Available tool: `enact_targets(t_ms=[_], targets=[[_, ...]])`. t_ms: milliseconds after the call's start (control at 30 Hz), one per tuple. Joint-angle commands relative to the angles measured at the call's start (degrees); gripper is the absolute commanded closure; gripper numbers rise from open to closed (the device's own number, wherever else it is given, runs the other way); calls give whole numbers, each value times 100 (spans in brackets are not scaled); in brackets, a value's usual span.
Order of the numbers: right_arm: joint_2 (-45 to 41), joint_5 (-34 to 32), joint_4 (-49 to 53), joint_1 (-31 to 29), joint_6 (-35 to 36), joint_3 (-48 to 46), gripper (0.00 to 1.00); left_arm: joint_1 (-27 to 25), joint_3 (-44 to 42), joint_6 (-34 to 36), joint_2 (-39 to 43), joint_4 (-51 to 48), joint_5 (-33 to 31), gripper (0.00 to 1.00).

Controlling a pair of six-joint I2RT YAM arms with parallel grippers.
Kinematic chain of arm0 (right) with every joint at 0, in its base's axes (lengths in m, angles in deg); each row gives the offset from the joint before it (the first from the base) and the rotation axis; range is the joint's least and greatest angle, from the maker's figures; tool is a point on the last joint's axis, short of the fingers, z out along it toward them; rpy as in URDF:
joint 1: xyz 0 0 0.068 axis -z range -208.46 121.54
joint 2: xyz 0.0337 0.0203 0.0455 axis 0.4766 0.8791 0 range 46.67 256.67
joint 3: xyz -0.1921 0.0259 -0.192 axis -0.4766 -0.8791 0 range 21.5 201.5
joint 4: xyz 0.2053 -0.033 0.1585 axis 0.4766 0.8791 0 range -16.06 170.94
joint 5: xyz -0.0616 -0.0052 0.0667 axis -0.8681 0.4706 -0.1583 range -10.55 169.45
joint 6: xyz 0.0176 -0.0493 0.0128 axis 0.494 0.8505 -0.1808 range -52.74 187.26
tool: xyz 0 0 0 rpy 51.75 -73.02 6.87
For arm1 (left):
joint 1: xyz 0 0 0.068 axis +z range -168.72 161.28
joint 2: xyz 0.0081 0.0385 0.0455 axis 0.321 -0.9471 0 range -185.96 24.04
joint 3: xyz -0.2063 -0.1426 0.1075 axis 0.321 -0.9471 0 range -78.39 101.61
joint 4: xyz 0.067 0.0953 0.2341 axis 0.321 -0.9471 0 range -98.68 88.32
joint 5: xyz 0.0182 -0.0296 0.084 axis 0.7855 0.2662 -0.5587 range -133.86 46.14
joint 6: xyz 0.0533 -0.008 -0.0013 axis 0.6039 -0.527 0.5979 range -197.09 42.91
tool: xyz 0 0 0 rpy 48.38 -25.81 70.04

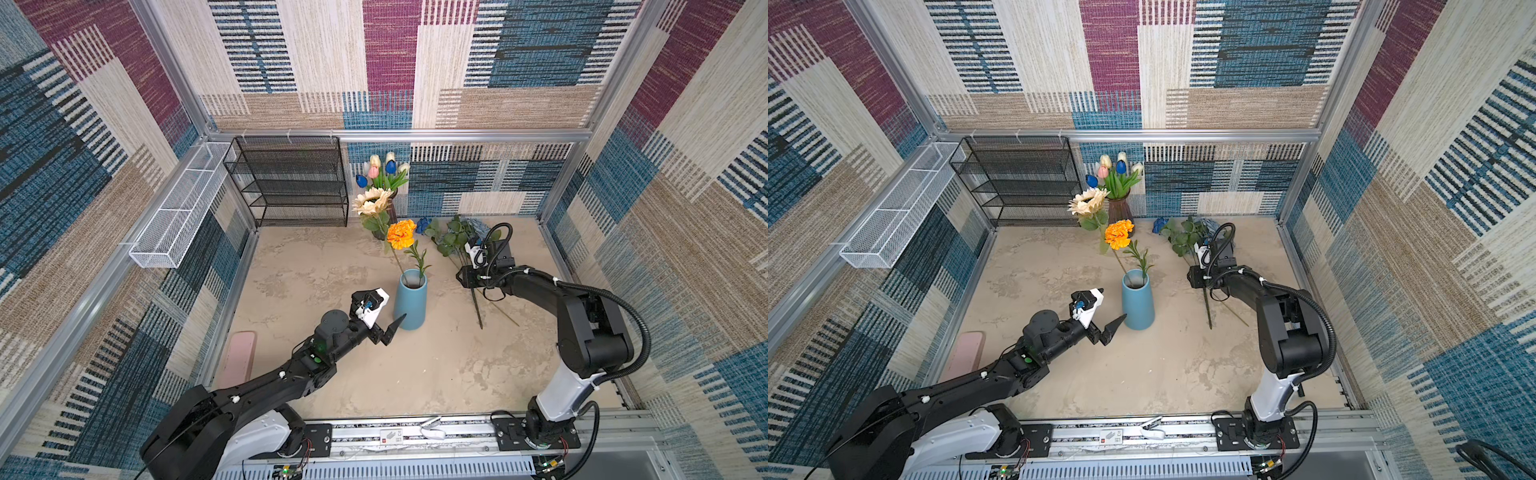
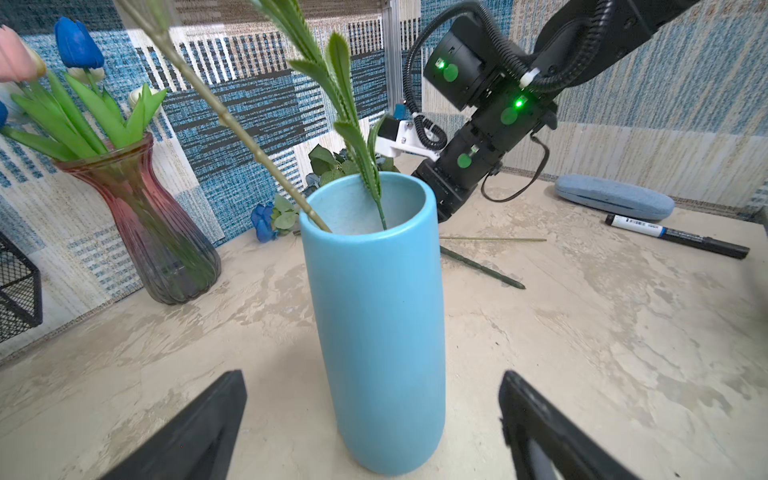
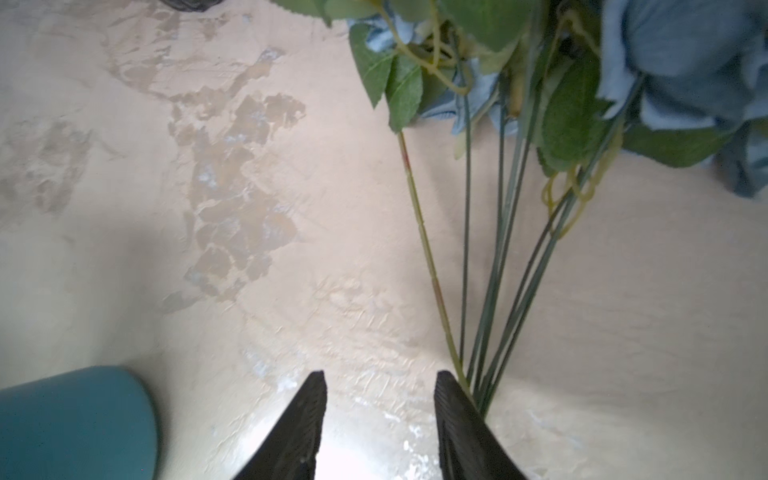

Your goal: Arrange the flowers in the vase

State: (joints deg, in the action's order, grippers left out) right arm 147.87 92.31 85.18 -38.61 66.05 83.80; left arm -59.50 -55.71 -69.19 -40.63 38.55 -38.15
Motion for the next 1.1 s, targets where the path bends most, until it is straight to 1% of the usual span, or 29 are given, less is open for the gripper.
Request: enact_targets(t_ms=[0,67,267,333,400,500,667,800,833,867,1067], targets=[[240,-469,-152,-61,176,232,53,-1,80,64,-18,301,184,2],[398,-486,-185,-86,243,381,52,-1,29,53,19,301,153,2],[875,-831,-189,-153,388,781,53,-1,-110,63,210,180,17,2],[1052,-783,-180,-147,464,899,57,-1,-131,62,248,166,-5,2],[1234,-750,-98,-159,482,1043,64,-1,-123,86,261,131,-26,2],[1338,-733,-122,-187,486,1047,75,-1,-114,106,270,108,-53,2],[1466,-786,-96,-188,508,1081,87,-1,-114,106,204,143,-62,2],[1566,-762,-40,-188,534,1134,90,-1,-98,98,165,172,-44,2],[1584,-730,-7,-188,543,1157,93,4,-89,97,160,170,-40,2],[1578,-699,7,-194,535,1163,94,2,-91,104,166,170,-44,2],[1325,-343,18,-215,501,1138,100,-1,-84,123,224,136,-70,2]])
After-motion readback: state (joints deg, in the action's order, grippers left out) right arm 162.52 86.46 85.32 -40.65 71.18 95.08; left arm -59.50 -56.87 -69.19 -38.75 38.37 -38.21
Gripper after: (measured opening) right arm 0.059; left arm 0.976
